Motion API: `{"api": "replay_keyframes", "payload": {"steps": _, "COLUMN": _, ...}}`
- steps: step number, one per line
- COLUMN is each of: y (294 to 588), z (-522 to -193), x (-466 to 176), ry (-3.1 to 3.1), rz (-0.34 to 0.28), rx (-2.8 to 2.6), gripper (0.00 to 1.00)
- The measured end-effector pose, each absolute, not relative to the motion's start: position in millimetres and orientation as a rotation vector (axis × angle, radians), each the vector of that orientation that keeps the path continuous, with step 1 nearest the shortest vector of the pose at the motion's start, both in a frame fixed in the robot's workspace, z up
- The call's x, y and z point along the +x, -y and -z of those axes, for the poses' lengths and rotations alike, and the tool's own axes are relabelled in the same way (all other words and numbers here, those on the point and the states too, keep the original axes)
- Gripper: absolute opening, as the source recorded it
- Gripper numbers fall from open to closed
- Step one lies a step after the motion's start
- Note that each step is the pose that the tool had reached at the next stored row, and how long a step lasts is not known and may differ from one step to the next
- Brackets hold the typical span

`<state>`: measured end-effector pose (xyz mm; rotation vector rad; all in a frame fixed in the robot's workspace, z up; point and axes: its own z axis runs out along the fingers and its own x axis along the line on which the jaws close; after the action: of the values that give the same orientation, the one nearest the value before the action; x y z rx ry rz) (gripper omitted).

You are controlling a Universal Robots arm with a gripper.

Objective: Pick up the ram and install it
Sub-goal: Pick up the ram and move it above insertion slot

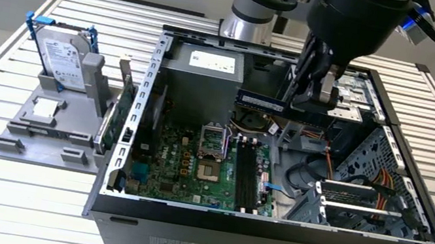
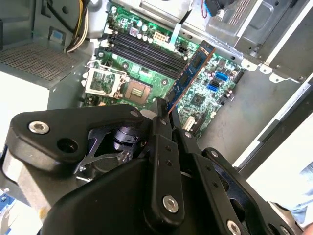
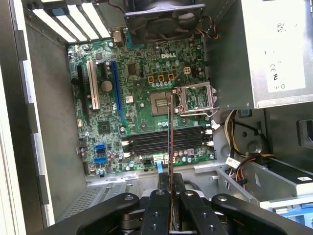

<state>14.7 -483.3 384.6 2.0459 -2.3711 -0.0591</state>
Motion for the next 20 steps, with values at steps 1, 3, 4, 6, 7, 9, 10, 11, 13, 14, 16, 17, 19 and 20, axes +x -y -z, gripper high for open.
{"api": "replay_keyframes", "payload": {"steps": 1, "y": 483, "z": -385, "x": 15, "ry": 2.371, "rz": 0.059, "rx": 2.046, "gripper": 0.0}}
{"api": "replay_keyframes", "payload": {"steps": 3, "y": 483, "z": -385, "x": 15, "ry": 2.371, "rz": 0.059, "rx": 2.046, "gripper": 0.0}}
{"api": "replay_keyframes", "payload": {"steps": 4, "y": 483, "z": -385, "x": 15, "ry": 2.371, "rz": 0.059, "rx": 2.046, "gripper": 0.0}}
{"api": "replay_keyframes", "payload": {"steps": 6, "y": 483, "z": -385, "x": 15, "ry": 2.371, "rz": 0.059, "rx": 2.046, "gripper": 0.0}}
{"api": "replay_keyframes", "payload": {"steps": 7, "y": 483, "z": -385, "x": 15, "ry": 2.371, "rz": 0.059, "rx": 2.046, "gripper": 0.0}}
{"api": "replay_keyframes", "payload": {"steps": 9, "y": 483, "z": -385, "x": 15, "ry": 2.371, "rz": 0.059, "rx": 2.046, "gripper": 0.0}}
{"api": "replay_keyframes", "payload": {"steps": 10, "y": 483, "z": -385, "x": 15, "ry": 2.371, "rz": 0.059, "rx": 2.046, "gripper": 0.0}}
{"api": "replay_keyframes", "payload": {"steps": 11, "y": 482, "z": -385, "x": 15, "ry": 2.371, "rz": 0.059, "rx": 2.046, "gripper": 0.0}}
{"api": "replay_keyframes", "payload": {"steps": 13, "y": 480, "z": -385, "x": 15, "ry": 2.371, "rz": 0.059, "rx": 2.046, "gripper": 0.0}}
{"api": "replay_keyframes", "payload": {"steps": 14, "y": 478, "z": -385, "x": 15, "ry": 2.371, "rz": 0.059, "rx": 2.046, "gripper": 0.0}}
{"api": "replay_keyframes", "payload": {"steps": 16, "y": 473, "z": -385, "x": 15, "ry": 2.37, "rz": 0.059, "rx": 2.047, "gripper": 0.0}}
{"api": "replay_keyframes", "payload": {"steps": 17, "y": 470, "z": -385, "x": 15, "ry": 2.37, "rz": 0.059, "rx": 2.048, "gripper": 0.0}}
{"api": "replay_keyframes", "payload": {"steps": 19, "y": 462, "z": -385, "x": 15, "ry": 2.363, "rz": 0.059, "rx": 2.055, "gripper": 0.0}}
{"api": "replay_keyframes", "payload": {"steps": 20, "y": 461, "z": -385, "x": 15, "ry": 2.359, "rz": 0.059, "rx": 2.06, "gripper": 0.0}}
